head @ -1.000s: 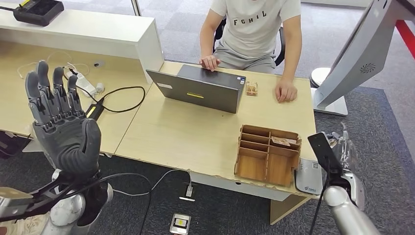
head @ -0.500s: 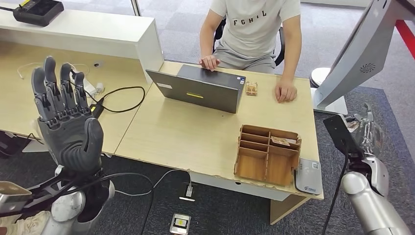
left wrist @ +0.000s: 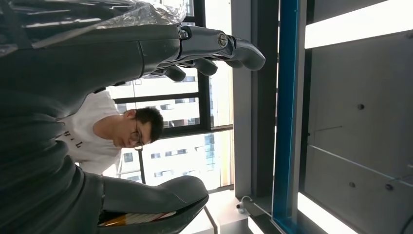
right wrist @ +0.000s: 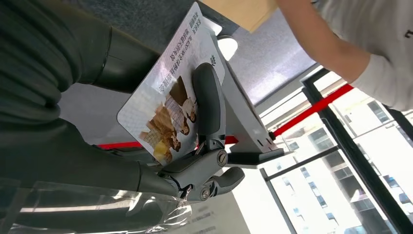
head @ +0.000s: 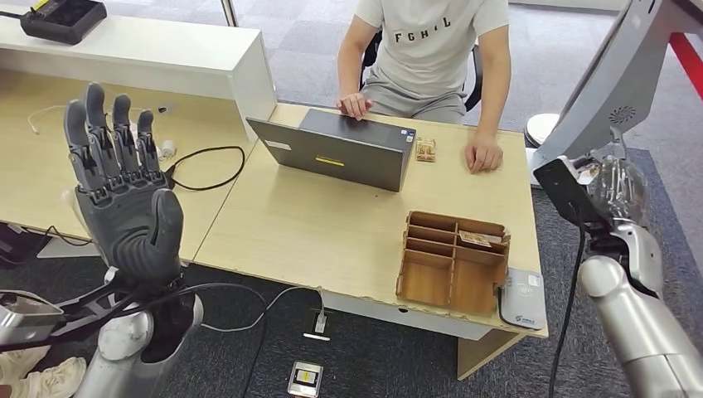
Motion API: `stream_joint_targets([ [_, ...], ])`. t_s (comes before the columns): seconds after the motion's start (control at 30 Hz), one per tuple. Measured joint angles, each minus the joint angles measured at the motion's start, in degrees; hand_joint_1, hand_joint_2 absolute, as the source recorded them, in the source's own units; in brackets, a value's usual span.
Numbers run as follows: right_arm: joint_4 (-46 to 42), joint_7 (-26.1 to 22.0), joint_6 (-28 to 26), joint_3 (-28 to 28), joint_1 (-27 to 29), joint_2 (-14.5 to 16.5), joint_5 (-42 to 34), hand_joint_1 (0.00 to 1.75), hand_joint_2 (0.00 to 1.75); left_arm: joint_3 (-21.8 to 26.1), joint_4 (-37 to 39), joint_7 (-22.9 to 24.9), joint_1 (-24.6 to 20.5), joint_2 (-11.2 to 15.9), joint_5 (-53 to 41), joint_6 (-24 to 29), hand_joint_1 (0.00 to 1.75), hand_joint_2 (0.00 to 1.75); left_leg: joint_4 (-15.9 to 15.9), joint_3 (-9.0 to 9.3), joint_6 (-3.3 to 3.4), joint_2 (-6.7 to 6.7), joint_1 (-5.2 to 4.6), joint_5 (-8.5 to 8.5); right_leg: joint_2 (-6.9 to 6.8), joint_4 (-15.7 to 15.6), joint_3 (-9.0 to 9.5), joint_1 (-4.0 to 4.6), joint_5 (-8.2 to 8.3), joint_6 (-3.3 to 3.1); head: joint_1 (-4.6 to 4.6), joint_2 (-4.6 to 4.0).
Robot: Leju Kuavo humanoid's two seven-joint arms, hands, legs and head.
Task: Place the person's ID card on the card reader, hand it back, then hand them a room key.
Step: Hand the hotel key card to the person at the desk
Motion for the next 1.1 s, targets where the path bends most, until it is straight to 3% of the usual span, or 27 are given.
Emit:
stream_joint_targets([
  [0.4, 4.1, -0.7, 2.2, 4.5, -8.1, 5.7, 0.3, 1.75, 1.75, -0.5, 0.1, -0.9, -0.2, 0.0, 0.7, 3.8, 0.0, 1.75, 0.0, -0.05, -0.05, -0.04, 0.01, 0.04, -0.06, 0.0, -0.04, 0.02, 0.0, 0.0, 0.0, 0.0],
  [1.1, 6.2, 1.5, 3.1, 6.1, -8.5, 5.1, 1.8, 1.75, 1.75, -1.4, 0.3, -0.6, -0.6, 0.0, 2.0, 5.1, 0.0, 1.75, 0.0, -0.03, -0.05, -0.03, 0.0, 0.04, -0.02, 0.0, -0.08, 0.02, 0.01, 0.0, 0.0, 0.0],
])
